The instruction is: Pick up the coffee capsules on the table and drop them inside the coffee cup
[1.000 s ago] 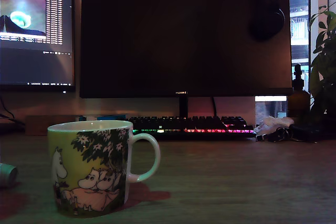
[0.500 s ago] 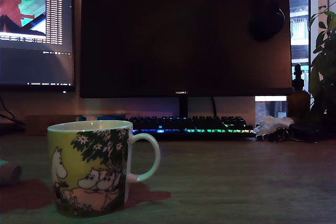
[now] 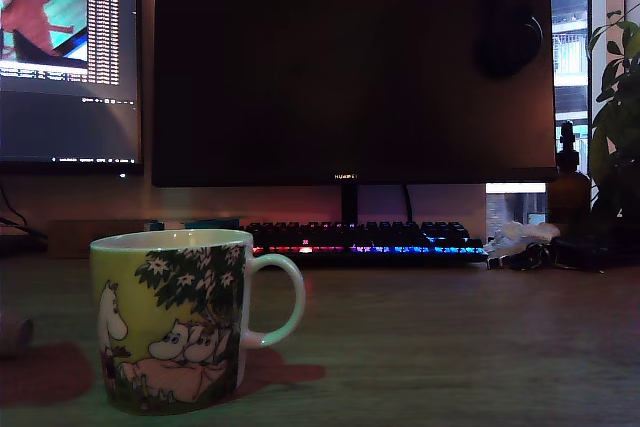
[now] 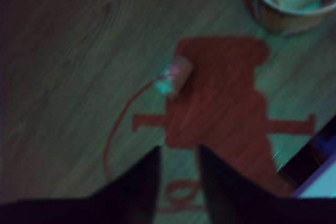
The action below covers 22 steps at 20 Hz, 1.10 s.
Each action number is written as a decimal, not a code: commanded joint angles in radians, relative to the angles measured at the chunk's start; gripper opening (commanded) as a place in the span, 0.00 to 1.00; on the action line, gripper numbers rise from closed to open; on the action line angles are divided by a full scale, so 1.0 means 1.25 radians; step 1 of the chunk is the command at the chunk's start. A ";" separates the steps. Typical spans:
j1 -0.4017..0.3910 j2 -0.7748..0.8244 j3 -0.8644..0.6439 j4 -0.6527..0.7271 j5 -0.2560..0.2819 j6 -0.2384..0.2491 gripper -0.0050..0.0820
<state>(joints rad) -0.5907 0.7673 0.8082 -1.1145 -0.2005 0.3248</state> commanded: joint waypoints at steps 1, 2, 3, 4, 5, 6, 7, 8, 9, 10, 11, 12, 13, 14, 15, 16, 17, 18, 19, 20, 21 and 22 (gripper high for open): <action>0.002 -0.001 0.013 0.001 -0.011 0.042 0.67; 0.002 -0.001 0.013 0.001 -0.018 0.067 0.67; 0.002 -0.001 0.013 0.002 -0.018 0.098 0.67; 0.002 -0.001 0.013 0.005 -0.018 0.103 0.67; 0.002 -0.001 0.013 0.008 -0.019 0.136 0.67; 0.002 -0.001 0.013 0.012 -0.017 0.160 0.67; 0.002 -0.001 0.013 0.015 -0.013 0.160 0.67; 0.002 -0.001 0.013 0.022 -0.012 0.204 0.67; 0.002 -0.001 0.013 0.034 -0.003 0.251 0.67; 0.002 -0.001 0.013 0.048 0.016 0.288 0.67; 0.003 0.001 0.013 0.060 0.040 0.295 0.67; 0.005 0.010 0.013 0.071 0.051 0.332 0.67; 0.008 0.020 0.013 0.078 0.056 0.354 0.67; 0.012 0.034 0.013 0.079 0.062 0.372 0.67; 0.017 0.051 0.013 0.079 0.063 0.380 0.67; 0.023 0.068 0.013 0.081 0.070 0.402 0.67; 0.027 0.082 0.013 0.085 0.071 0.419 0.67; 0.032 0.099 0.013 0.095 0.071 0.422 0.67; 0.037 0.112 0.013 0.107 0.073 0.441 0.67; 0.042 0.127 0.013 0.121 0.084 0.455 0.67; 0.050 0.141 0.014 0.130 0.098 0.464 0.67; 0.058 0.155 0.014 0.135 0.104 0.468 0.67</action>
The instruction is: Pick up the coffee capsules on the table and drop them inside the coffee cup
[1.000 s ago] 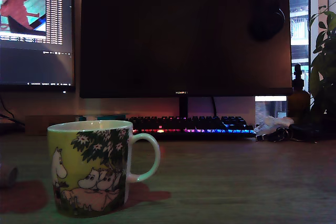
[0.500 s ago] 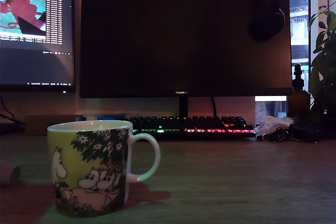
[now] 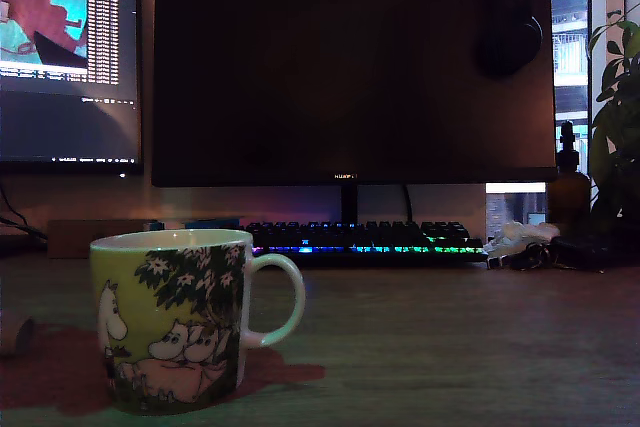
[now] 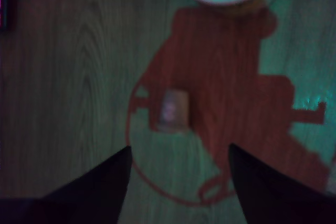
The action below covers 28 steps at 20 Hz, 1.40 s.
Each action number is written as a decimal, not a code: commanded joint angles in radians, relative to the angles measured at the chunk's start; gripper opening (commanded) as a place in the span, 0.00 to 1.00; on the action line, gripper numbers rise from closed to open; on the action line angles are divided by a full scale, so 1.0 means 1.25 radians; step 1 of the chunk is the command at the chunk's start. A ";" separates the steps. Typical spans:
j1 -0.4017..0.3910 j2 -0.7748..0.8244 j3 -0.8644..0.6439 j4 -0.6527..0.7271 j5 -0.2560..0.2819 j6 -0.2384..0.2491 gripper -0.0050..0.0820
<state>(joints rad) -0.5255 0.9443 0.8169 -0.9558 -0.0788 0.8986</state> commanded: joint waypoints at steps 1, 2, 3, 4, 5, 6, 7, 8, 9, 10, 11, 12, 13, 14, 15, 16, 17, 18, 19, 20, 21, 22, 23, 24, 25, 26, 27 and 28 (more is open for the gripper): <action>0.014 0.030 0.007 0.012 0.018 0.030 0.67; 0.022 0.044 0.007 0.017 0.022 0.043 0.67; 0.030 0.062 0.007 0.022 0.022 0.043 0.67; 0.038 0.077 0.008 0.025 0.024 0.042 0.67; 0.045 0.090 0.008 0.031 0.027 0.043 0.67; 0.050 0.100 0.009 0.039 0.028 0.045 0.67; 0.056 0.110 0.011 0.041 0.031 0.048 0.67; 0.060 0.121 0.016 0.042 0.041 0.051 0.67; 0.064 0.131 0.019 0.044 0.045 0.051 0.67; 0.067 0.142 0.020 0.051 0.049 0.051 0.67; 0.070 0.151 0.020 0.056 0.053 0.051 0.67; 0.075 0.162 0.020 0.060 0.070 0.050 0.67; 0.080 0.174 0.020 0.061 0.081 0.050 0.67; 0.083 0.188 0.020 0.065 0.084 0.051 0.67; 0.085 0.199 0.020 0.079 0.084 0.051 0.67; 0.089 0.210 0.020 0.093 0.088 0.057 0.67; 0.093 0.221 0.020 0.103 0.096 0.057 0.67; 0.097 0.233 0.020 0.109 0.103 0.063 0.67; 0.102 0.248 0.020 0.115 0.108 0.063 0.67; 0.106 0.262 0.020 0.119 0.113 0.063 0.67; 0.109 0.278 0.020 0.125 0.115 0.063 0.67; 0.112 0.292 0.020 0.131 0.121 0.063 0.67; 0.113 0.305 0.020 0.139 0.121 0.063 0.67; 0.113 0.316 0.020 0.144 0.124 0.063 0.67; 0.113 0.329 0.020 0.144 0.131 0.063 0.67; 0.113 0.342 0.020 0.144 0.135 0.063 0.67; 0.113 0.353 0.020 0.145 0.135 0.063 0.67; 0.113 0.364 0.020 0.147 0.135 0.063 0.67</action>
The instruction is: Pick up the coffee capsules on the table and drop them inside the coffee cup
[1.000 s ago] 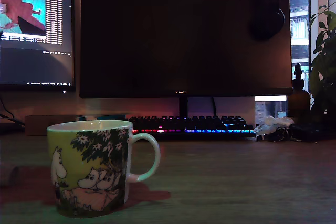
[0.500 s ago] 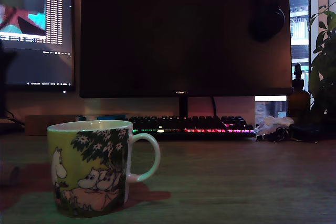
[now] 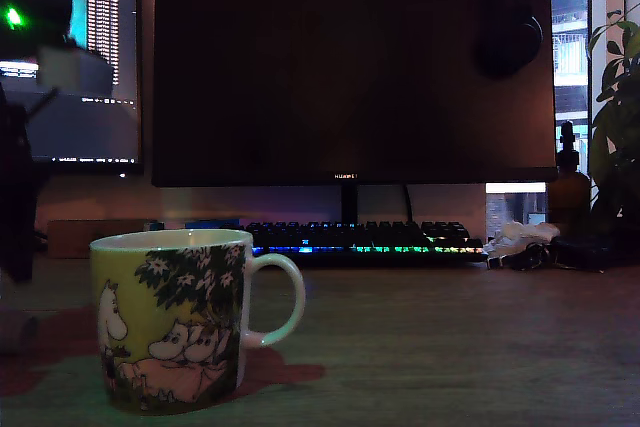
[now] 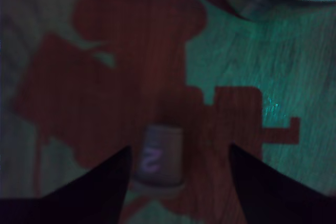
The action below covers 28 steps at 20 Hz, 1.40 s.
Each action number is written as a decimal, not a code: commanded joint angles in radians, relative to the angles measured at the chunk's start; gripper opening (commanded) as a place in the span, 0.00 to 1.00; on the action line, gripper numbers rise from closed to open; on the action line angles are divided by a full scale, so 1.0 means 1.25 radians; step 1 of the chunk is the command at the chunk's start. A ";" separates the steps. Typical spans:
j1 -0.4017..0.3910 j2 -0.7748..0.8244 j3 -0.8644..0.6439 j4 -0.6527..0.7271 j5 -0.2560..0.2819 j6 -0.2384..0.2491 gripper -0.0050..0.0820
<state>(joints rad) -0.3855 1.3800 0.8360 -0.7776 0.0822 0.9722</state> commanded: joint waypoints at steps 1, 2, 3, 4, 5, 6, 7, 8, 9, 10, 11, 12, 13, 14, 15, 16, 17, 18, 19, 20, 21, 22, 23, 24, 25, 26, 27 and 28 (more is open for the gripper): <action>0.002 0.025 0.005 0.009 0.006 0.004 0.67; 0.003 0.031 0.005 0.017 0.006 0.004 0.67; 0.003 0.037 0.005 0.028 0.006 0.004 0.67; 0.003 0.040 0.005 0.038 0.005 0.004 0.67; 0.004 0.043 0.005 0.043 0.006 0.004 0.67; 0.005 0.044 0.005 0.044 0.007 0.005 0.67; 0.009 0.049 0.005 0.047 0.007 0.005 0.67; 0.015 0.053 0.005 0.046 0.007 0.007 0.67; 0.021 0.057 0.005 0.042 0.007 0.007 0.67; 0.027 0.062 0.005 0.041 0.007 0.007 0.67; 0.031 0.065 0.005 0.040 0.006 0.007 0.67; 0.033 0.068 0.005 0.040 0.007 0.007 0.67; 0.033 0.069 0.005 0.037 0.007 0.007 0.67; 0.033 0.069 0.005 0.036 0.010 0.006 0.67; 0.032 0.069 0.005 0.038 0.012 0.006 0.67; 0.033 0.069 0.005 0.036 0.013 0.006 0.67; 0.033 0.069 0.005 0.035 0.016 0.006 0.67; 0.033 0.069 0.005 0.036 0.017 0.005 0.67; 0.033 0.069 0.005 0.036 0.020 0.005 0.67; 0.033 0.069 0.005 0.036 0.026 0.005 0.67; 0.033 0.070 0.005 0.036 0.027 0.004 0.66; 0.033 0.071 0.005 0.036 0.027 0.004 0.65; 0.034 0.075 0.005 0.036 0.031 0.004 0.64; 0.034 0.081 0.005 0.037 0.033 0.004 0.64; 0.034 0.086 0.005 0.037 0.033 0.004 0.64; 0.034 0.094 0.005 0.038 0.033 0.004 0.64; 0.034 0.099 0.005 0.041 0.033 0.004 0.64; 0.034 0.101 0.005 0.048 0.033 0.004 0.64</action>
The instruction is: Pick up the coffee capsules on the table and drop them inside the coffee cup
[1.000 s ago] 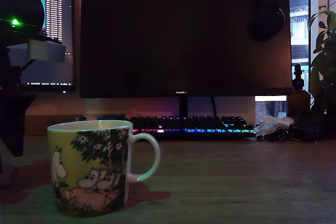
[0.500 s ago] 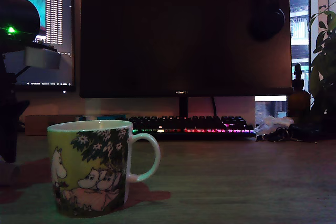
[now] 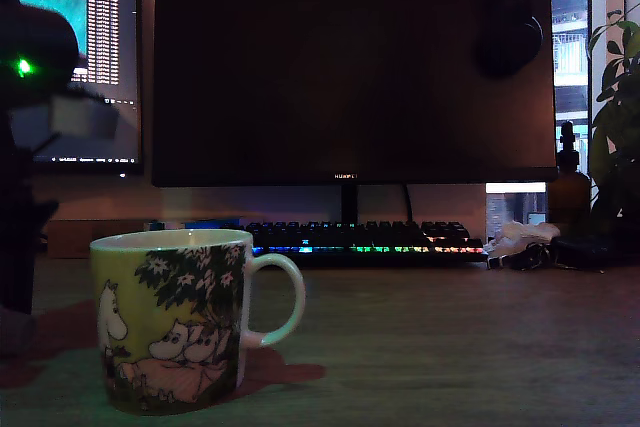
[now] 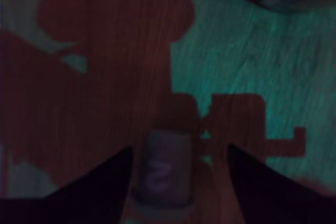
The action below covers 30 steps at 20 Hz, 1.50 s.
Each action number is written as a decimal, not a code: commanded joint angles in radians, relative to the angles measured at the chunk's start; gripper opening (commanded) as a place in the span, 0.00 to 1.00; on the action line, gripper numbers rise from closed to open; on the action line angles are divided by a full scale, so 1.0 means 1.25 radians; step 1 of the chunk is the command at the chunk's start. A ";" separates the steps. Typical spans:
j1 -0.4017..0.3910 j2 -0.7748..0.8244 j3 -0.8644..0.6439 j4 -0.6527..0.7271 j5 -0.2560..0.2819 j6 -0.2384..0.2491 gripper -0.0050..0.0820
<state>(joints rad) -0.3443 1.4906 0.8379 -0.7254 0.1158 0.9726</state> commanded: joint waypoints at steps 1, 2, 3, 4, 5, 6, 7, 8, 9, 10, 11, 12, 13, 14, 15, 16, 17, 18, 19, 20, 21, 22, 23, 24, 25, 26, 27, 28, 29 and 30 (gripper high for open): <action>0.002 0.013 0.003 0.008 0.006 0.003 0.64; 0.002 0.015 0.003 0.007 0.004 0.003 0.64; 0.002 0.017 0.003 0.007 -0.003 0.003 0.64; 0.002 0.018 0.003 0.008 -0.005 0.003 0.64; 0.002 0.018 0.003 0.011 -0.008 0.003 0.64; 0.002 0.018 0.003 0.016 -0.017 0.003 0.64; 0.002 0.018 0.003 0.016 -0.023 0.003 0.61; 0.002 0.018 0.003 0.016 -0.027 0.003 0.56; 0.002 0.018 0.003 0.016 -0.036 0.003 0.48; 0.002 0.018 0.003 0.016 -0.037 0.004 0.43; 0.002 0.018 0.003 0.017 -0.037 0.004 0.38; 0.002 0.018 0.003 0.019 -0.037 0.004 0.36; 0.002 0.018 0.003 0.021 -0.037 0.003 0.34; 0.002 0.018 0.003 0.021 -0.037 0.003 0.33; 0.002 0.018 0.003 0.022 -0.037 0.003 0.32; 0.002 0.017 0.003 0.021 -0.036 0.002 0.32; 0.002 0.017 0.003 0.021 -0.037 -0.004 0.32; 0.002 0.016 0.003 0.020 -0.037 -0.004 0.32; 0.002 0.015 0.004 0.020 -0.038 -0.004 0.32; 0.002 0.014 0.007 0.018 -0.042 -0.007 0.32; 0.002 0.009 0.011 0.019 -0.044 -0.014 0.32; 0.002 0.002 0.018 0.019 -0.045 -0.019 0.32; 0.002 -0.012 0.025 0.019 -0.045 -0.028 0.32; 0.002 -0.029 0.030 0.018 -0.045 -0.038 0.32; 0.002 -0.051 0.032 0.016 -0.045 -0.043 0.33; 0.002 -0.073 0.033 0.011 -0.042 -0.070 0.33; 0.002 -0.100 0.033 0.005 -0.034 -0.099 0.32; 0.002 -0.127 0.033 0.002 -0.032 -0.102 0.32; 0.002 -0.154 0.033 0.003 -0.024 -0.139 0.32; 0.002 -0.181 0.033 0.005 -0.008 -0.165 0.33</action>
<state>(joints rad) -0.3443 1.2827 0.8677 -0.7227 0.0948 0.7860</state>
